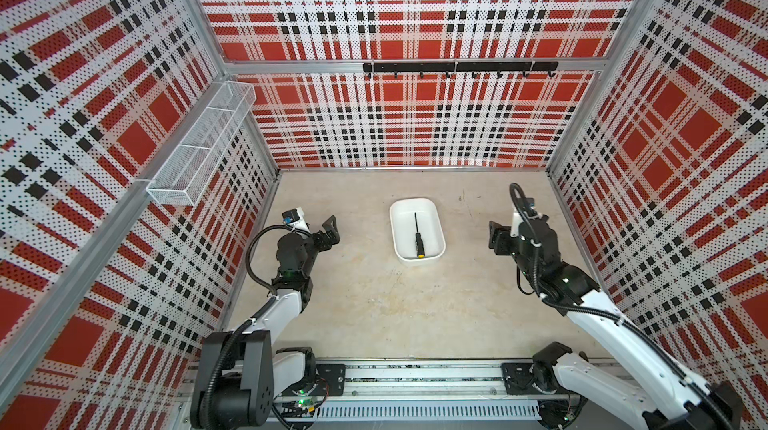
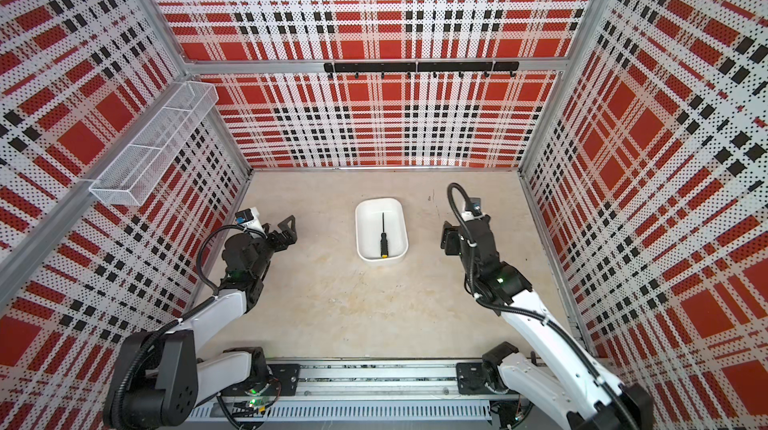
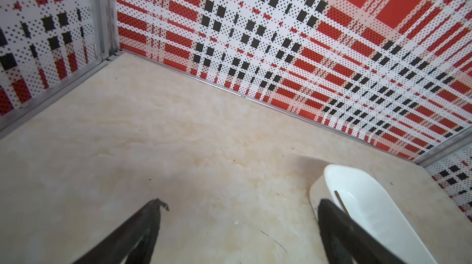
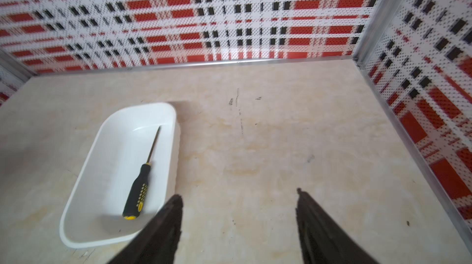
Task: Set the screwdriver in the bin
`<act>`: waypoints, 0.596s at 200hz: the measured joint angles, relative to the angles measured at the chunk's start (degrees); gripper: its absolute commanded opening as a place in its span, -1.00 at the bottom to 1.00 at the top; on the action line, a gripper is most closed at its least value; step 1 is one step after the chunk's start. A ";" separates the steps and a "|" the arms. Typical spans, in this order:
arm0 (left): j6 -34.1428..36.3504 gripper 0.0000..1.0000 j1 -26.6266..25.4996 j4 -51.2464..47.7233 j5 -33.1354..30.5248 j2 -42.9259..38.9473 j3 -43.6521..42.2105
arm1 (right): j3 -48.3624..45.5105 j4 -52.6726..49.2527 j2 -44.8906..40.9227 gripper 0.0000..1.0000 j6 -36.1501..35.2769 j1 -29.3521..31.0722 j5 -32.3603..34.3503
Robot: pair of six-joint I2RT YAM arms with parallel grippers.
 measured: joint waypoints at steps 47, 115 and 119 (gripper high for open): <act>1.38 0.96 2.32 5.49 -0.37 3.72 -0.42 | -13.29 8.37 -12.37 0.69 -3.54 -8.22 4.11; 7.58 0.96 2.67 14.88 -3.23 6.14 -4.07 | -29.57 30.51 -8.22 0.69 -6.86 -16.28 4.31; 7.96 0.96 2.67 15.91 -3.30 6.14 -4.74 | -30.10 32.09 -7.08 0.69 -6.86 -16.81 3.87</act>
